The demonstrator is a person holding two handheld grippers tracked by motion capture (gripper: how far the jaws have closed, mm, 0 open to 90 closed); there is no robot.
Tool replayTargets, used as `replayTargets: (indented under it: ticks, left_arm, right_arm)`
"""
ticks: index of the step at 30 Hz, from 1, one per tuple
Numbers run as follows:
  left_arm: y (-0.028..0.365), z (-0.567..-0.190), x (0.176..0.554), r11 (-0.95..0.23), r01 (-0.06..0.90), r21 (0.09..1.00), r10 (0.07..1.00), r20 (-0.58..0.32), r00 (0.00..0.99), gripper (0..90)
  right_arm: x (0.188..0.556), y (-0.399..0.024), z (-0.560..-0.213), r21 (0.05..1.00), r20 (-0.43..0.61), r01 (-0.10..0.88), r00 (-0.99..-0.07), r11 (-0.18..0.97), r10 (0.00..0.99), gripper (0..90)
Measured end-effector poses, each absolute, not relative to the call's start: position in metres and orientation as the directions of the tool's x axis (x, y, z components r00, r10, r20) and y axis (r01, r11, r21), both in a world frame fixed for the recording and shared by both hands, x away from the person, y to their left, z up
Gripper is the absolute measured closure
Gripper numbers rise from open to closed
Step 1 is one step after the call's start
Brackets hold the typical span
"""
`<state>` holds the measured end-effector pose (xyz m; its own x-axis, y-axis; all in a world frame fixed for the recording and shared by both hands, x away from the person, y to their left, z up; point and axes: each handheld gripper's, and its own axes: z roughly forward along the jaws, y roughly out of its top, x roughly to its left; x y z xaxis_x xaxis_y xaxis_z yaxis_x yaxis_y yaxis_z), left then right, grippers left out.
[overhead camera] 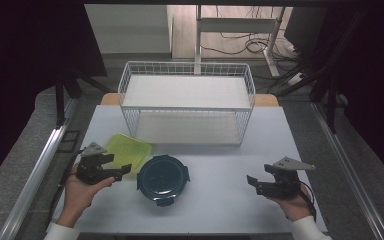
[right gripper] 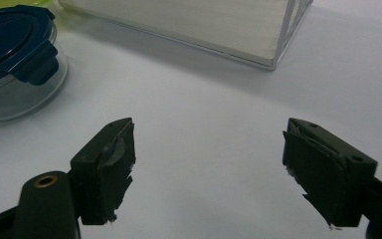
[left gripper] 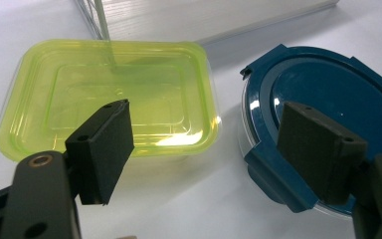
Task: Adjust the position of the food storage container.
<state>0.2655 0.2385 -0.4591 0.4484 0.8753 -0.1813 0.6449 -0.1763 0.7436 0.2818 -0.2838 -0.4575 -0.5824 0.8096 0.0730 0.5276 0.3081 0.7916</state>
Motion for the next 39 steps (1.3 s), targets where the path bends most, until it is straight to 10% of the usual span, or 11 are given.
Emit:
replayTargets:
  ticks: [39]
  left_arm:
    - [0.241,-0.469,0.271,-0.219,0.739,0.636,0.908,-0.144,0.393,38.6]
  right_arm:
    - [0.287,-0.292,-0.463,0.755,0.082,0.582,-0.542,0.303,0.836,24.4]
